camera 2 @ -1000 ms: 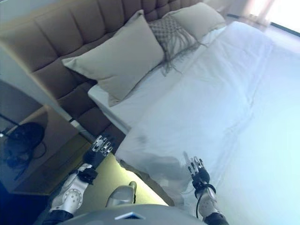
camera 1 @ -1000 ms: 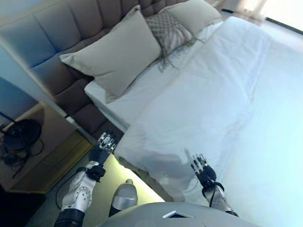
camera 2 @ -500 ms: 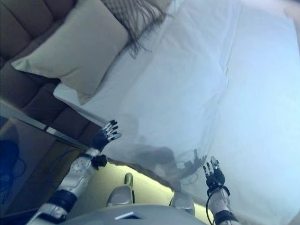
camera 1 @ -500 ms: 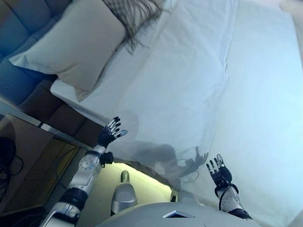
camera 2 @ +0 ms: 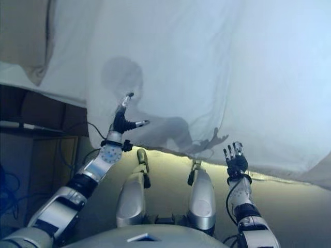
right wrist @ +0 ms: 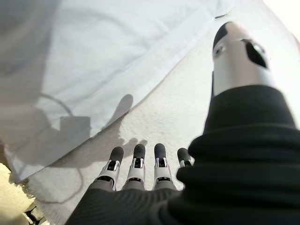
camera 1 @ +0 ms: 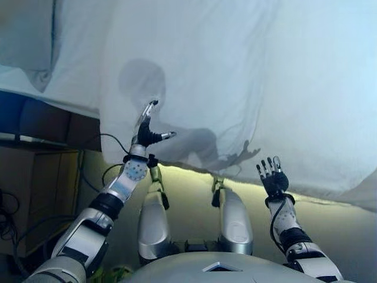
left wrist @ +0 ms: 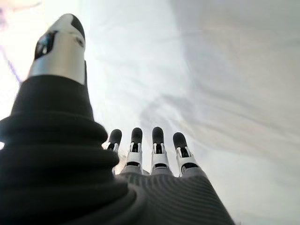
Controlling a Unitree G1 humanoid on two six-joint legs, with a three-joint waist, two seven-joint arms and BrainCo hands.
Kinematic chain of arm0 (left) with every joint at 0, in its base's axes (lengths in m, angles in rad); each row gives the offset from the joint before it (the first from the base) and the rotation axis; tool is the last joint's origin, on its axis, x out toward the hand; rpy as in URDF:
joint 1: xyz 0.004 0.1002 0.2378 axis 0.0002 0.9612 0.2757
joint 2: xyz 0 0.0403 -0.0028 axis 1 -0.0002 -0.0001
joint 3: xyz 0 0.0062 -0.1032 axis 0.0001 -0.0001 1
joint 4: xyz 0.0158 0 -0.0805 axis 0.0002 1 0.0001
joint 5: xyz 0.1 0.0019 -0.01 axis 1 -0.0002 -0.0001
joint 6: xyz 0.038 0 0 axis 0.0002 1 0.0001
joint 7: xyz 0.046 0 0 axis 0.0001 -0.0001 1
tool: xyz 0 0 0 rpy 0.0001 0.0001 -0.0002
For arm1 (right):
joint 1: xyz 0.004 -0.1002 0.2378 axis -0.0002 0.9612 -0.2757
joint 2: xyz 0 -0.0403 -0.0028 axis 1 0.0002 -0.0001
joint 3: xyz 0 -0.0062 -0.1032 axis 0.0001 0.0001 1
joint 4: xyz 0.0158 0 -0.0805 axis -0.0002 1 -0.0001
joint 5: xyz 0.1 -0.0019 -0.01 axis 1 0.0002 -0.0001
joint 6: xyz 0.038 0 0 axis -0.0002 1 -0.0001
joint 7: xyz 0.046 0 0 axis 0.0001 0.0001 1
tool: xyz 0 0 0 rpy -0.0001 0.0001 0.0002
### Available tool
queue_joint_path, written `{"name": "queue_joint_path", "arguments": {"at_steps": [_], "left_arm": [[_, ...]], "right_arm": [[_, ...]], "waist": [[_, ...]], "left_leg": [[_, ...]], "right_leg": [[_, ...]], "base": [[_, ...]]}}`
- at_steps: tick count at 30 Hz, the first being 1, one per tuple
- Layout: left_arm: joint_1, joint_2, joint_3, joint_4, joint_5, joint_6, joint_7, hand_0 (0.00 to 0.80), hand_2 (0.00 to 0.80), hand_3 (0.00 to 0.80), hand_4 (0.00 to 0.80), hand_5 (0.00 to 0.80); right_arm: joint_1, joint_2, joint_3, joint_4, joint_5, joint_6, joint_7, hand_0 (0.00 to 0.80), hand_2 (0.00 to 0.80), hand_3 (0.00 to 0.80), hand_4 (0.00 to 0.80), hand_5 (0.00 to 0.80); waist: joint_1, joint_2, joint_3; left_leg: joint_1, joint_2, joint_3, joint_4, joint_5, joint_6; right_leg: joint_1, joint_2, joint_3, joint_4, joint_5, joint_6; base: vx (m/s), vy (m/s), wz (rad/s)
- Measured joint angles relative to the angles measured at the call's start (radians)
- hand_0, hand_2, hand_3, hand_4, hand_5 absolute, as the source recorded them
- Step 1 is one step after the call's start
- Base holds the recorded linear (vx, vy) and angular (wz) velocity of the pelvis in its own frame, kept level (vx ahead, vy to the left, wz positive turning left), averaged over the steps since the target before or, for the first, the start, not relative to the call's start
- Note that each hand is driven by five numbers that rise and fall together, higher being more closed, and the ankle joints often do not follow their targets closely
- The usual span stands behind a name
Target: Make the bed neatly
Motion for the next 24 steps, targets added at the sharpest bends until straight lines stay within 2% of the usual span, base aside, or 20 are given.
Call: {"name": "queue_joint_path", "arguments": {"at_steps": [3, 4, 8, 16, 20, 24], "left_arm": [[-0.014, 0.008, 0.002, 0.042, 0.055, 0.034, 0.068, 0.000, 0.000, 0.000, 0.000, 0.000], [-0.023, 0.009, 0.004, 0.063, 0.067, 0.047, 0.088, 0.000, 0.000, 0.000, 0.000, 0.000], [-0.049, 0.012, 0.006, 0.112, 0.133, 0.104, 0.137, 0.000, 0.000, 0.000, 0.000, 0.000], [-0.136, 0.019, -0.024, 0.186, 0.220, 0.305, 0.229, 0.000, 0.000, 0.000, 0.000, 0.000], [-0.166, 0.033, -0.024, 0.195, 0.260, 0.371, 0.232, 0.000, 0.000, 0.000, 0.000, 0.000], [-0.235, 0.035, -0.024, 0.282, 0.258, 0.399, 0.232, 0.000, 0.000, 0.000, 0.000, 0.000]], "right_arm": [[-0.002, -0.001, 0.013, -0.073, 0.003, 0.000, -0.001, 0.000, 0.000, 0.000, 0.000, 0.000], [-0.001, -0.001, 0.015, -0.086, 0.010, 0.000, -0.001, 0.000, 0.000, 0.000, 0.000, 0.000], [0.002, -0.004, 0.015, -0.102, 0.019, -0.005, 0.001, 0.000, 0.000, 0.000, 0.000, 0.000], [-0.027, -0.031, 0.073, -0.206, 0.018, -0.008, 0.002, 0.000, 0.000, 0.000, 0.000, 0.000], [-0.042, -0.032, 0.086, -0.231, 0.016, -0.019, -0.003, 0.000, 0.000, 0.000, 0.000, 0.000], [-0.077, -0.035, 0.087, -0.228, 0.016, -0.020, -0.021, 0.000, 0.000, 0.000, 0.000, 0.000]], "waist": [[-0.002, -0.024, 0.014], [-0.017, -0.034, 0.020], [-0.028, -0.042, 0.024], [-0.030, -0.060, 0.050], [-0.027, -0.079, 0.060], [-0.033, -0.091, 0.067]], "left_leg": [[-0.001, 0.006, 0.006, 0.000, -0.006, -0.008], [-0.003, 0.008, 0.009, 0.001, -0.007, -0.009], [-0.034, 0.015, 0.011, 0.011, -0.007, -0.009], [-0.093, 0.023, 0.023, 0.055, -0.019, -0.013], [-0.143, 0.035, 0.018, 0.136, -0.054, -0.014], [-0.217, 0.047, -0.009, 0.262, -0.109, -0.011]], "right_leg": [[-0.032, 0.006, 0.020, 0.012, 0.006, -0.004], [-0.040, 0.006, 0.020, 0.016, 0.007, -0.006], [-0.070, 0.006, 0.020, 0.019, 0.011, -0.010], [-0.141, 0.007, 0.018, 0.050, 0.017, -0.020], [-0.186, 0.006, 0.017, 0.097, 0.011, -0.029], [-0.240, -0.004, 0.021, 0.171, -0.008, -0.029]], "base": [[-0.043, -0.008, -0.35], [-0.027, 0.011, -0.15], [-0.044, 0.019, -0.06], [-0.019, 0.018, -0.08], [-0.054, 0.024, -0.11], [-0.049, 0.051, -0.06]]}}
